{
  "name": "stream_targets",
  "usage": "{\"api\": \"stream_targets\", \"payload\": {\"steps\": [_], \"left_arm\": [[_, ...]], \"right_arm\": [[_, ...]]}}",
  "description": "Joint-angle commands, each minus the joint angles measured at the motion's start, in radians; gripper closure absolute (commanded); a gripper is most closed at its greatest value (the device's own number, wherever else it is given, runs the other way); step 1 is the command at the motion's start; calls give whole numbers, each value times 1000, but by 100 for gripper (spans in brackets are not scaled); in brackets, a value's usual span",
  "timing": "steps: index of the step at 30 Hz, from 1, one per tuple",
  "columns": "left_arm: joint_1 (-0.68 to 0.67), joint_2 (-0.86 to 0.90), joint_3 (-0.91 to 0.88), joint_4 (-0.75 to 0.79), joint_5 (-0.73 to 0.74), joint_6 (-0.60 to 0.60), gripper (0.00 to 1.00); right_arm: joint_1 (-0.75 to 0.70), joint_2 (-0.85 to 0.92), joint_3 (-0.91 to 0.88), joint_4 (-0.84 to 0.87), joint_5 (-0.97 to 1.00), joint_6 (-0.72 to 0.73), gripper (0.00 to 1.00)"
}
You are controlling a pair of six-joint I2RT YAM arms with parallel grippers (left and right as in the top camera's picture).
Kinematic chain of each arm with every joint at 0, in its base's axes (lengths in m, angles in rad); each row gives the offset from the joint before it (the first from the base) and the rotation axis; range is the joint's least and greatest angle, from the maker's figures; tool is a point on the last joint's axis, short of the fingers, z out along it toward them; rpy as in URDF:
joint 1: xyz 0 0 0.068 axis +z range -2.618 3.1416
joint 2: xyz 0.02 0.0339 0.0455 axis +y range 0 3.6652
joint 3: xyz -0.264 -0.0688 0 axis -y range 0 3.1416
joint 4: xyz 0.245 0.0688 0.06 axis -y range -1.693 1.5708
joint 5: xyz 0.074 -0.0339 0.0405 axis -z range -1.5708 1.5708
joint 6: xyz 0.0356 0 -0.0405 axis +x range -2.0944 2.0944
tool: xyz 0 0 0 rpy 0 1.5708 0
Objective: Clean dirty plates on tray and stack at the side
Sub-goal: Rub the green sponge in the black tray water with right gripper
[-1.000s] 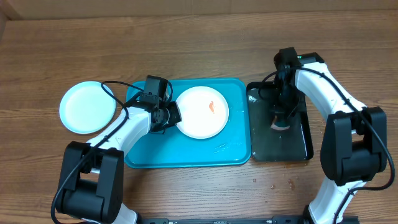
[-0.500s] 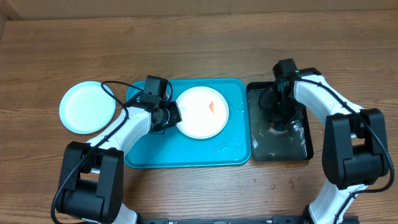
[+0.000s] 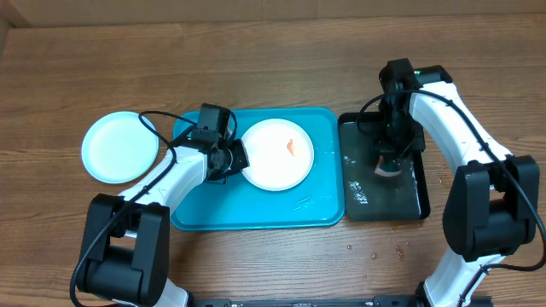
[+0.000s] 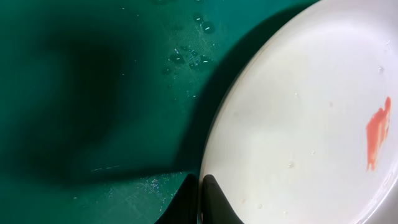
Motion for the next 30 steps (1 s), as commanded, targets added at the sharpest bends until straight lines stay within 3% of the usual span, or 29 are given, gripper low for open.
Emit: {"api": "stream_targets", "payload": {"steps": [1, 7, 21, 24, 30], "left_arm": [[4, -11, 14, -2, 8, 22, 94], [4, -11, 14, -2, 8, 22, 94], [3, -10, 13, -5, 7, 22, 82], [3, -6, 13, -5, 8, 22, 96], [3, -4, 13, -6, 9, 22, 96]], "right_arm": [[-2, -23, -43, 27, -4, 5, 96], [-2, -23, -116, 116, -4, 4, 96], [-2, -26, 53, -35, -4, 4, 96], [-2, -26, 52, -34, -4, 4, 96], [0, -26, 52, -31, -4, 4, 96]]}}
